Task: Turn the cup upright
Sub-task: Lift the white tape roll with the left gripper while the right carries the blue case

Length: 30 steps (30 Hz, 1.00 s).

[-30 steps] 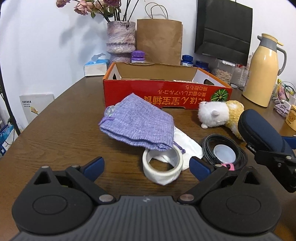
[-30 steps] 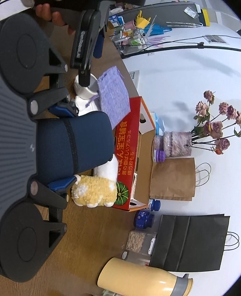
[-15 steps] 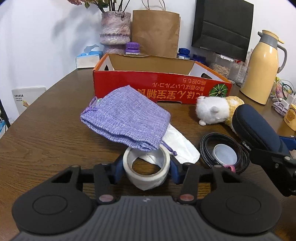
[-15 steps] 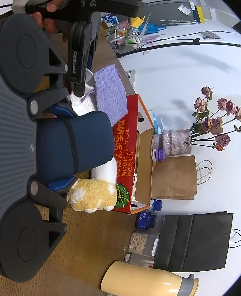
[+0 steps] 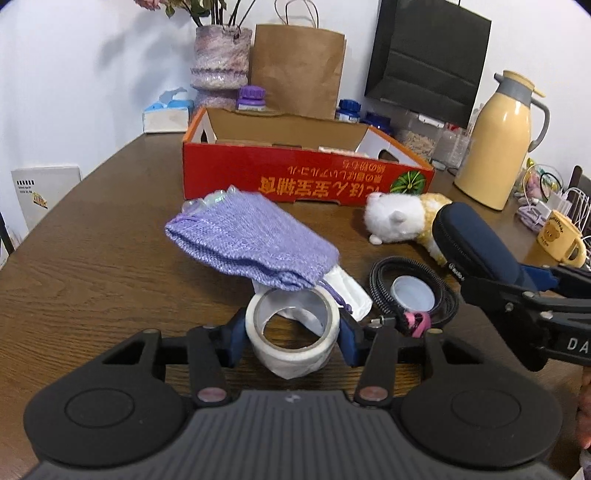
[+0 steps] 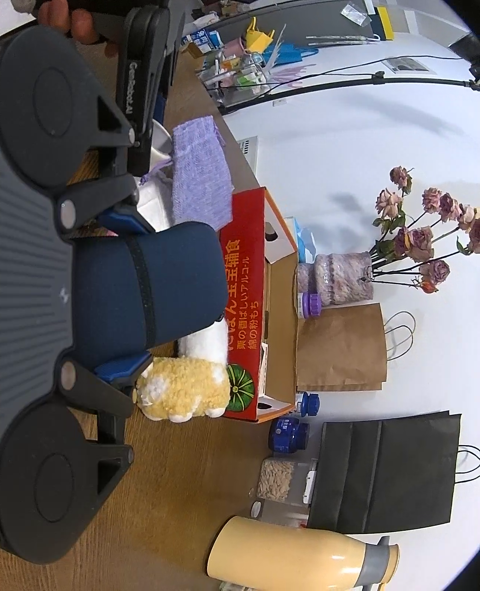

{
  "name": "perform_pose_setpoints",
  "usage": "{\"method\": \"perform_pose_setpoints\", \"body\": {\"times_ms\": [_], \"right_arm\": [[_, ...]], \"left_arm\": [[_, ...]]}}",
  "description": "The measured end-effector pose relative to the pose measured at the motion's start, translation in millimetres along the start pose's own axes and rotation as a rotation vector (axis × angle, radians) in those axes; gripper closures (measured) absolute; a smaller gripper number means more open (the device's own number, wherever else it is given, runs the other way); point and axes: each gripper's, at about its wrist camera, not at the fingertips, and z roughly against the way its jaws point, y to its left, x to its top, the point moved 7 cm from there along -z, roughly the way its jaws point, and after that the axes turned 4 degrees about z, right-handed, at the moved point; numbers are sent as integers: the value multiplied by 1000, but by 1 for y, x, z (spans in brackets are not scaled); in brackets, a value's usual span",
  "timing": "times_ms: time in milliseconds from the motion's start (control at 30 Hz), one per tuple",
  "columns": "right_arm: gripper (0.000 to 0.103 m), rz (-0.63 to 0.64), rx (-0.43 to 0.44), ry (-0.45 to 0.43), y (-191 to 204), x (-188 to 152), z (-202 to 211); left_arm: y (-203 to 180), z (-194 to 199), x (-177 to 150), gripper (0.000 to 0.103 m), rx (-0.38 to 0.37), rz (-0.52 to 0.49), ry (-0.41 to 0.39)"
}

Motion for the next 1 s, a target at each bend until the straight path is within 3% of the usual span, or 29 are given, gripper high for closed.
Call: {"method": "perform_pose_setpoints", "body": {"times_ms": [567, 1000], "right_arm": [[39, -5, -18, -50, 5, 14, 18], [38, -16, -25, -85, 7, 33, 20]], "left_arm": [[-16, 53, 26, 54, -33, -33, -121], [-24, 63, 54, 54, -34, -50, -177]]}}
